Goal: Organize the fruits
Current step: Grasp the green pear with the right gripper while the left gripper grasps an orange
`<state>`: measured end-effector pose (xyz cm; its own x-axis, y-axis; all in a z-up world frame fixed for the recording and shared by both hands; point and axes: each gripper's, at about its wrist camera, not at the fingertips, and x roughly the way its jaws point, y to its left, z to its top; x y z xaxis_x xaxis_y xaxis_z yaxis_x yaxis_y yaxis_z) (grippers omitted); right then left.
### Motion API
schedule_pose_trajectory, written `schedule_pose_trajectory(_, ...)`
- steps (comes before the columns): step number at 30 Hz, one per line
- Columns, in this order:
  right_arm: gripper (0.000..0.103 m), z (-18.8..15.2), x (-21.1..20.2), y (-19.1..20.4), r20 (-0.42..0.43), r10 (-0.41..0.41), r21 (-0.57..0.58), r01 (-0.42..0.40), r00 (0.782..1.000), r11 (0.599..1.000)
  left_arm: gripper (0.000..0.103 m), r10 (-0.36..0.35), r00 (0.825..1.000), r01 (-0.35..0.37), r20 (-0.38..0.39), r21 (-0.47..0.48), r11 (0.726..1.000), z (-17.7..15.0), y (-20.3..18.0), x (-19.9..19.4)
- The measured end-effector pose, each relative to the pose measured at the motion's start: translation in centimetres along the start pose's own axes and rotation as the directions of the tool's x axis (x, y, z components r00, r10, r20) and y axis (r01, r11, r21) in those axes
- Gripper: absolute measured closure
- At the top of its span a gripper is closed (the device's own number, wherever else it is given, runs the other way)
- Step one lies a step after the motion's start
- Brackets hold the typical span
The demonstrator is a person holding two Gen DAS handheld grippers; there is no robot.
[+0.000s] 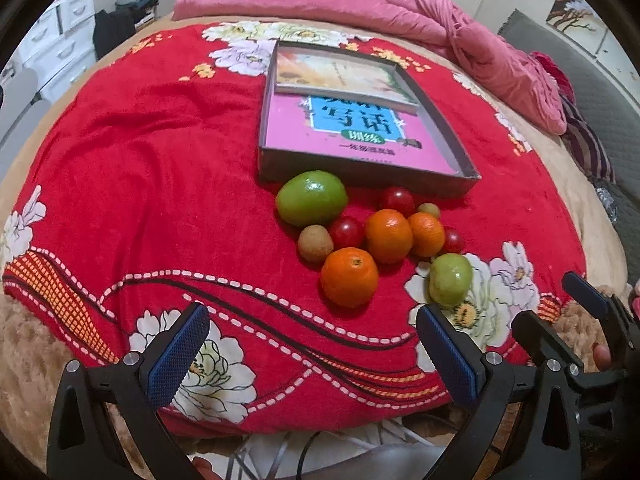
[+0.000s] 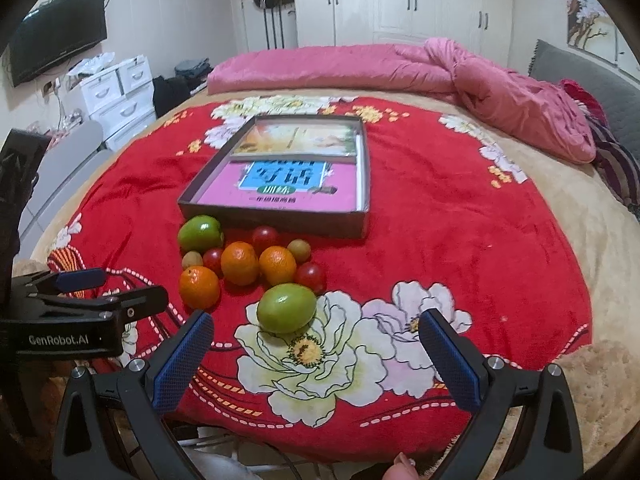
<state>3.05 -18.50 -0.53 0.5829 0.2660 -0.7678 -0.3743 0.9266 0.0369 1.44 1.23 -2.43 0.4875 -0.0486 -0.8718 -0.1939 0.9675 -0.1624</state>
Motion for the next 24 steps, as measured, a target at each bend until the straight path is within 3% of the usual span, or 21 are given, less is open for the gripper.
schedule_pose_trajectory(10,0.0,0.1,5.0,-0.5,-0.156,0.089,0.032,-0.085,0.984,0.996,0.0,-0.018,0.999,0.017,-0.033,-0.017,1.0,0.5,0.5,1.6)
schedule_pose_trajectory(16,0.0,0.3,7.0,0.0,-0.183,0.101,0.012,-0.101,0.978,0.995,0.0,-0.011,0.999,0.011,-0.047,-0.009,1.0,0.9,0.4,2.6)
schedule_pose_trajectory(24,0.029,0.5,8.8,0.4,-0.229,0.145,0.018,-0.144,0.963,0.989,0.002,-0.037,0.997,0.036,-0.061,-0.01,0.999,1.3,-0.1,3.6)
